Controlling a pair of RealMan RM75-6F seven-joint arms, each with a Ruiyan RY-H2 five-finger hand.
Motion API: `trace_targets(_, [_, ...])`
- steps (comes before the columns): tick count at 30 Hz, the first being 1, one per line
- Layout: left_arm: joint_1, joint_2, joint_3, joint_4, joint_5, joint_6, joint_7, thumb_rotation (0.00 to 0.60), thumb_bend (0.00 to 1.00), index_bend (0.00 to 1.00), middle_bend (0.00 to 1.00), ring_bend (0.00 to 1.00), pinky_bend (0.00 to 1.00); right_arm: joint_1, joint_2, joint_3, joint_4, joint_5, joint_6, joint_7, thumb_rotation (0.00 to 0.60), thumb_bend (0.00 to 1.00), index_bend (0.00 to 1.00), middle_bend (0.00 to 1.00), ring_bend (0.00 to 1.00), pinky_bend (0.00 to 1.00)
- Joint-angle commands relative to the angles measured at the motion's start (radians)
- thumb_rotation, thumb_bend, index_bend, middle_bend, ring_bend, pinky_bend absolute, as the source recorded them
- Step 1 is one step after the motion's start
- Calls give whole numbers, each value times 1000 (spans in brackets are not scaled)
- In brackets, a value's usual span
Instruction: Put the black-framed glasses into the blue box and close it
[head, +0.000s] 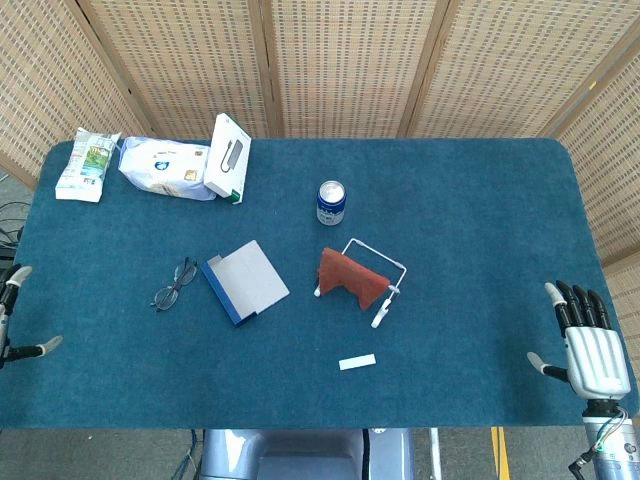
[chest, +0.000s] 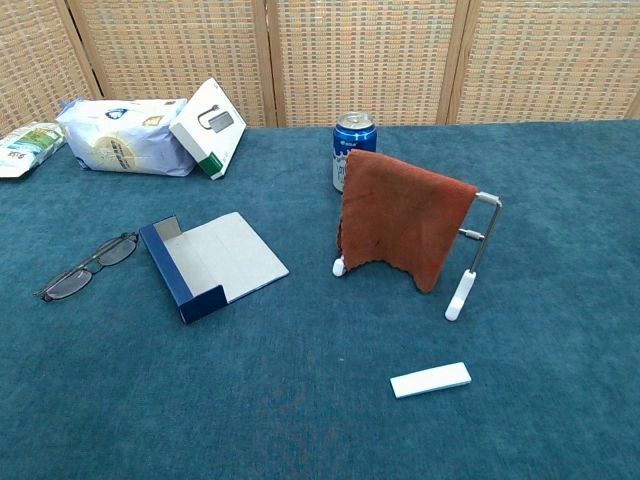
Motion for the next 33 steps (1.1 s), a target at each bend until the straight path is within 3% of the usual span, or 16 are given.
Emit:
trace_targets(1, [-101, -40, 24, 123, 226, -133, -429, 600, 0, 0, 0, 0, 0, 0, 0, 0, -1, 0, 1, 0, 600, 105, 0, 84, 0, 0])
trace_targets(6, [-184, -135, 56, 215, 307, -224, -637, 600, 0, 0, 0, 0, 0, 0, 0, 0, -1, 1, 1, 0, 600, 105, 0, 88, 0, 0])
trace_targets(9, [-214, -185, 68, 244, 310, -266, -687, 600, 0, 0, 0, 0, 0, 0, 0, 0, -1, 1, 1, 3, 600, 105, 0, 89, 0, 0])
trace_targets(18, [-223, -293, 82, 331, 292, -257, -865, 600, 0, 0, 0, 0, 0, 0, 4, -1, -2, 2, -2, 13, 600, 105, 0, 93, 0, 0])
trace_targets(33, [-224, -355, 109, 385, 265, -269, -919, 600, 0, 0, 0, 0, 0, 0, 8, -2, -4, 3, -5, 18, 600, 105, 0, 100, 0, 0])
